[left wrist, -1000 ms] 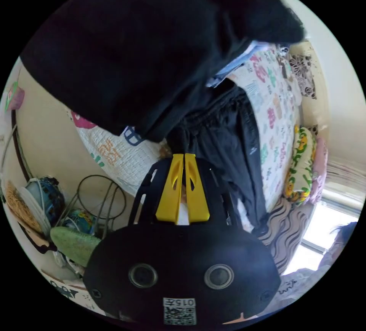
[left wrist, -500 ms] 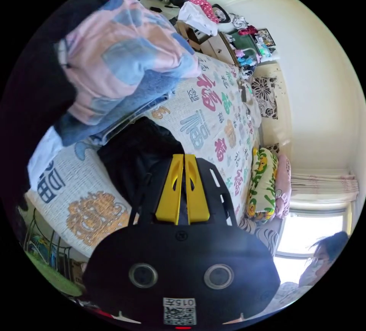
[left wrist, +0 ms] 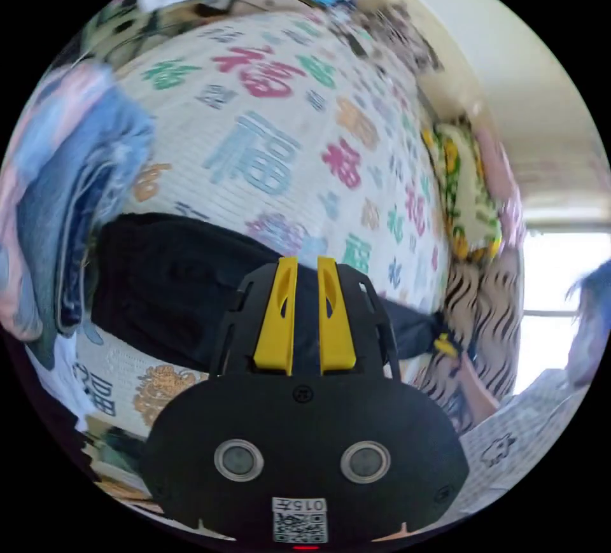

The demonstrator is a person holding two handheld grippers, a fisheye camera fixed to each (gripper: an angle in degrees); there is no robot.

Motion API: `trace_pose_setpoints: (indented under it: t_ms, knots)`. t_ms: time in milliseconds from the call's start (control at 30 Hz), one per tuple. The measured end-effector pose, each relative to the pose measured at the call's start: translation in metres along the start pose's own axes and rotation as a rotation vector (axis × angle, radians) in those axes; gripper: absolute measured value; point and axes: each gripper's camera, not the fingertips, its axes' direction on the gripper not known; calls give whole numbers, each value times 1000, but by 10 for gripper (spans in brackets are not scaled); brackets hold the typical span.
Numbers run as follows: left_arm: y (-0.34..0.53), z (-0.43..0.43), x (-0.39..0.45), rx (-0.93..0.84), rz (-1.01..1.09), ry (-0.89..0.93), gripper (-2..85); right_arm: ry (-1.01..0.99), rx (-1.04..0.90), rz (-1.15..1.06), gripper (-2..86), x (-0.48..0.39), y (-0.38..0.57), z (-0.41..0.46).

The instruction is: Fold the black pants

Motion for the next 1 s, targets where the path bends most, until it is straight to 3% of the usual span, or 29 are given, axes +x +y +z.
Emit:
trace_pose_setpoints:
  t_ms: [133,233,333,400,600,700,833,1000]
  knots:
    - [-16,37,140,-171,308,-14,58,-29,1,79,131,41,19,18]
    - [-27,78,254,-245,466,88,58,-184,58,163,147,60,21,23]
    - [-39,111,379,-295,650,143,67,-148,43,107,131,62,24,18]
    - [-47,125,477,-301,803,130,81,-247,77,49,89,66,27,9]
    - [-55,168,679,-456,1029,149,93,-343,60,74,99,83,14,15]
    - [-56,188,752,-549,1041,198,101,-437,101,82,62,95,20,16]
    - [-61,204,811,-615,1066,59,48,-498,118,95,23,105,32,13]
    - [-71,164,888,-752,1126,245,1,-431,119,-8,10,118,78,-27]
